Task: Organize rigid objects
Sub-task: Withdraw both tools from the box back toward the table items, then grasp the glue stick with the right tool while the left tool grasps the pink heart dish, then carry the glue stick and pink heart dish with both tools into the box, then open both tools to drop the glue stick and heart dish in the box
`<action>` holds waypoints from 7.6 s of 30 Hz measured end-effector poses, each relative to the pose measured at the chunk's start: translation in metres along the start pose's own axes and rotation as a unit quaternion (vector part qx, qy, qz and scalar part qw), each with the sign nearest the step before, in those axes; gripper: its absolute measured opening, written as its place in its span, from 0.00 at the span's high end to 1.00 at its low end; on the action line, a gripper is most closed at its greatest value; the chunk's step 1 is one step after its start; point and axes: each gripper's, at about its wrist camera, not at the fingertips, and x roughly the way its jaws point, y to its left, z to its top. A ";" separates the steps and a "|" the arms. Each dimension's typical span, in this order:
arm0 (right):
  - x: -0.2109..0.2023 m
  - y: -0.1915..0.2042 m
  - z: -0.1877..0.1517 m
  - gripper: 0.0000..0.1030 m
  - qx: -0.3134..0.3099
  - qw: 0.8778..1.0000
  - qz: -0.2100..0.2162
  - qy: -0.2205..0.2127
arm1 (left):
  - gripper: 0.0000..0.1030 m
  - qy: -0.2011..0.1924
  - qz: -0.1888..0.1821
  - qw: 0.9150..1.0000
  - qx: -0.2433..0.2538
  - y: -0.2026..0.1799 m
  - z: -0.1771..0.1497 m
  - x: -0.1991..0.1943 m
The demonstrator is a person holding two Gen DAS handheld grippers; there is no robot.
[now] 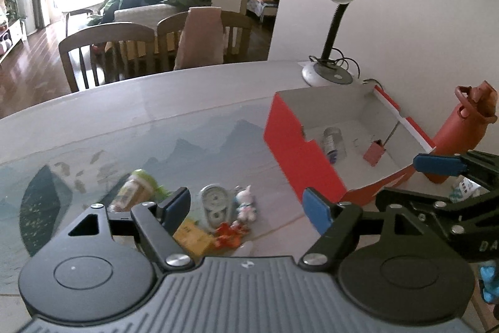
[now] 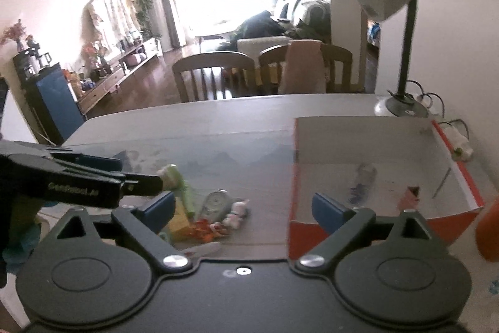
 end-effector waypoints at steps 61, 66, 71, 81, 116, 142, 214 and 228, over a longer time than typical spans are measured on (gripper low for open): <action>0.164 0.077 -0.087 0.14 0.049 0.976 -0.134 0.161 | 0.03 0.044 0.004 0.999 0.010 0.118 -0.122 0.076; 0.151 0.074 -0.099 0.14 0.044 0.977 -0.140 0.156 | 0.03 0.038 0.003 0.999 0.017 0.117 -0.124 0.076; 0.137 0.073 -0.111 0.15 0.044 0.977 -0.142 0.152 | 0.06 0.037 0.007 0.999 0.020 0.117 -0.127 0.079; 0.126 0.079 -0.114 0.53 0.022 0.981 -0.123 0.148 | 0.24 0.032 0.006 0.999 0.043 0.107 -0.128 0.081; 0.032 0.016 -0.068 0.84 0.049 0.995 -0.058 0.069 | 0.25 0.026 -0.007 1.000 -0.004 0.050 -0.095 0.020; -0.027 -0.111 0.039 0.84 0.043 0.997 -0.066 0.018 | 0.25 0.009 -0.066 0.996 0.053 -0.083 0.015 0.039; 0.160 -0.252 0.037 0.64 0.094 0.971 -0.079 0.205 | 0.25 0.232 0.005 0.968 0.090 -0.199 0.067 0.268; 0.132 -0.236 0.047 0.50 0.087 0.977 -0.082 0.179 | 0.25 0.186 -0.020 0.980 0.063 -0.193 0.067 0.233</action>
